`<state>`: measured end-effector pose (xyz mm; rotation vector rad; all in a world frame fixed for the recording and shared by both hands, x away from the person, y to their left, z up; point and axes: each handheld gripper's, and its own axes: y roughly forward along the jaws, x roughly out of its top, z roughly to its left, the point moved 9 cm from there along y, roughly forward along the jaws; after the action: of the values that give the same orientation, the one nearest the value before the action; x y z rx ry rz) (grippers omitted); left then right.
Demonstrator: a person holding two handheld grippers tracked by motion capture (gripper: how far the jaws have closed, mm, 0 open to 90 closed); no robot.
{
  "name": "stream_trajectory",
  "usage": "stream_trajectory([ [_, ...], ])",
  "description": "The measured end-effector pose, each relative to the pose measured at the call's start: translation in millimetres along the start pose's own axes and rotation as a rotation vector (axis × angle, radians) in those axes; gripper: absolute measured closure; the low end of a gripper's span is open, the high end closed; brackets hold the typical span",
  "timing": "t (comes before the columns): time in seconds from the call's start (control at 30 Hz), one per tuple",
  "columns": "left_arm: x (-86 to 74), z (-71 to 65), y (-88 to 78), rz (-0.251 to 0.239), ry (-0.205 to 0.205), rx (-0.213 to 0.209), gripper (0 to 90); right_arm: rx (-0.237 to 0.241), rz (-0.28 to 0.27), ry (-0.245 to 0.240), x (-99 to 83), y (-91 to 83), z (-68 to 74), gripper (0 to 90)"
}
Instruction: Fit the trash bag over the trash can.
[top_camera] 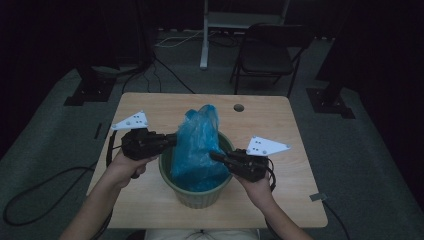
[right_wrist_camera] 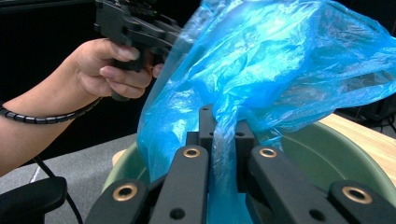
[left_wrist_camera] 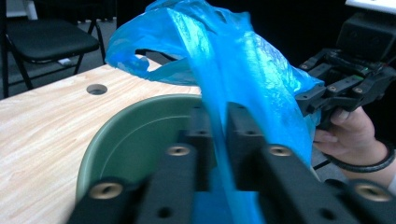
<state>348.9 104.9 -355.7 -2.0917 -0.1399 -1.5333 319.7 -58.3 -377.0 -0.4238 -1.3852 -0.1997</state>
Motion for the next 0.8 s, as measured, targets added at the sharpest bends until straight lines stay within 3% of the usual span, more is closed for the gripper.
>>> stream_trajectory([
  [0.03,-0.4,-0.2,1.2,-0.007,0.003,0.004,90.0,0.000,-0.002,0.005,-0.7,-0.9,-0.3,87.2],
  [0.2,-3.6,0.3,3.1,0.000,0.020,0.041,90.0,-0.011,-0.002,0.017,-3.6,-8.5,-1.5,85.9],
  [0.3,-6.2,-7.0,1.2,0.000,0.027,0.003,90.0,-0.010,-0.010,0.036,-5.3,-17.8,-1.5,82.7],
  [0.33,-9.8,-17.6,0.2,0.007,0.042,-0.052,90.0,-0.003,-0.011,0.057,-6.3,-24.0,-0.6,74.2],
  [0.37,-9.8,-17.6,0.2,0.007,0.042,-0.052,90.0,-0.003,-0.011,0.057,-6.3,-24.0,-0.6,74.2],
  [0.4,-14.7,-26.3,3.0,0.038,0.077,-0.060,90.0,0.012,-0.017,0.075,-4.1,-29.3,1.0,65.0],
  [0.43,-14.7,-26.3,3.0,0.038,0.077,-0.060,90.0,0.012,-0.017,0.075,-4.1,-29.3,1.0,65.0],
  [0.47,-16.2,-29.3,5.4,0.048,0.094,-0.053,90.0,0.022,-0.007,0.085,-1.6,-29.6,1.1,59.1],
  [0.53,-16.3,-33.1,9.2,0.059,0.101,-0.058,90.0,0.040,0.050,0.092,6.5,-22.9,-2.1,46.1],
  [0.6,-12.3,-34.1,10.7,0.049,0.093,-0.058,90.0,0.034,0.083,0.101,12.2,-17.1,-6.6,41.6],
  [0.73,-6.2,-30.6,9.4,0.031,0.088,-0.034,90.0,0.015,0.082,0.103,17.5,-15.1,-12.8,42.6],
  [0.8,-4.8,-25.7,7.6,0.027,0.080,-0.017,90.0,-0.017,0.063,0.107,18.7,-18.3,-17.9,57.1],
])
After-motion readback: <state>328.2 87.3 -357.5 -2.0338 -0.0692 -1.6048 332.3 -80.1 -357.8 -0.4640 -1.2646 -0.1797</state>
